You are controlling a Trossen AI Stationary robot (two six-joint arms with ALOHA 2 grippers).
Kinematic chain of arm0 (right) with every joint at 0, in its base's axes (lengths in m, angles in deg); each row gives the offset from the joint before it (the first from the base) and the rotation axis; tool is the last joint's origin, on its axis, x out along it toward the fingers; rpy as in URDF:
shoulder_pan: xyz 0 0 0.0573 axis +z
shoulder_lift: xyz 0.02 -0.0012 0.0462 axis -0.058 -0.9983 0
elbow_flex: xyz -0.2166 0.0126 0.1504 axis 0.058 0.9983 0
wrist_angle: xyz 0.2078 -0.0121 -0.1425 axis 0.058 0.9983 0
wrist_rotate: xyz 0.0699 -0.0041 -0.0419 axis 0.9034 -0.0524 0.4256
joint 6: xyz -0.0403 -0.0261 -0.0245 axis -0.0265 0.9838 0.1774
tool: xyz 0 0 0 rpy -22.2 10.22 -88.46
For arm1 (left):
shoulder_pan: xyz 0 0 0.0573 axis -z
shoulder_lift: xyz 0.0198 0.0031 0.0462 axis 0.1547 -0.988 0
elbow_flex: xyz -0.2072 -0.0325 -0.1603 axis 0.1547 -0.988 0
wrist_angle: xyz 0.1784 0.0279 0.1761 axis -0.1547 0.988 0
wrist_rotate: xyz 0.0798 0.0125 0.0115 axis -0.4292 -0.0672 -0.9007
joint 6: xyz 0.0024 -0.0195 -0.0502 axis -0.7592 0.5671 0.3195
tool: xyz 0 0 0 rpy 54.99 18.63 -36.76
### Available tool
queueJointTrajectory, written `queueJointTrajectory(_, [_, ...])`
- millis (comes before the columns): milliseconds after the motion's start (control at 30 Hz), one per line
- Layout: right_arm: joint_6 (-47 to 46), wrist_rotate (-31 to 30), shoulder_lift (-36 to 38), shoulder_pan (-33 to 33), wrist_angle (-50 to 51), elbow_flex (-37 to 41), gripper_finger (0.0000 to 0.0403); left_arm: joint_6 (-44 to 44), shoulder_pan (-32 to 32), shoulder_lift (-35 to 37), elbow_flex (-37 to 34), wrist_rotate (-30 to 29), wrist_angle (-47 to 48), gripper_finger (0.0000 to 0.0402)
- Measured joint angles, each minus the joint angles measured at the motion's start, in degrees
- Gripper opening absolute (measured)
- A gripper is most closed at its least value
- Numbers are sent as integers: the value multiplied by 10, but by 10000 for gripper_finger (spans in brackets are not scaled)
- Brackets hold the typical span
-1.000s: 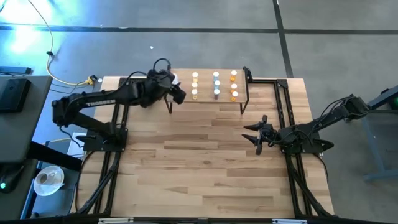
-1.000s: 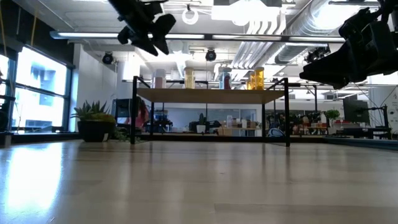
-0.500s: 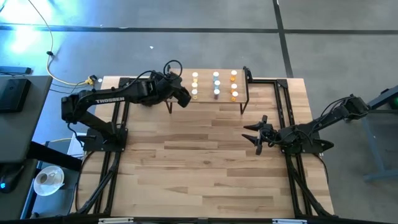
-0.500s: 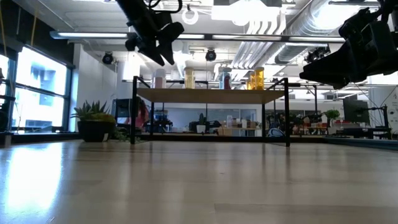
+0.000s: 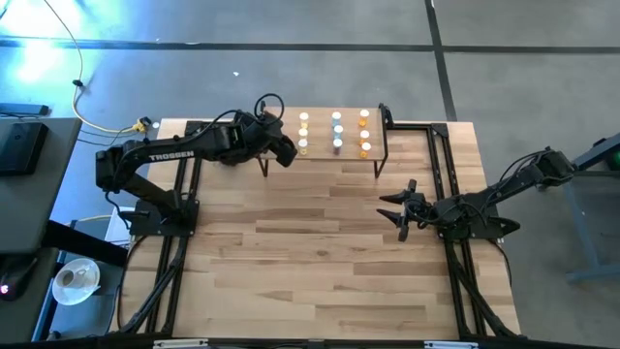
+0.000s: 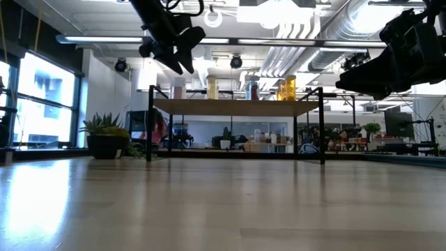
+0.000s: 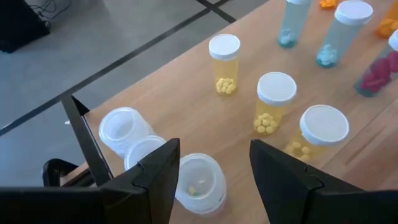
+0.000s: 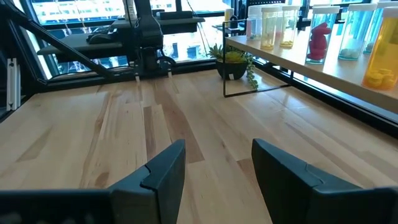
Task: Pick and place medicine bottles onto shelf by color
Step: Adjust the transparent pill bottles on the shelf
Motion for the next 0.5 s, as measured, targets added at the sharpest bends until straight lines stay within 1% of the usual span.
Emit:
queueJointTrajectory(100, [0, 0, 0, 0, 0, 0, 177, 2, 0, 0, 0, -1, 7, 184])
queueJointTrajectory(333, [0, 0, 0, 0, 0, 0, 177, 0, 0, -19, 0, -24, 13, 184])
queueJointTrajectory(500, [0, 0, 0, 0, 0, 0, 177, 0, 0, -20, 0, -26, 15, 184])
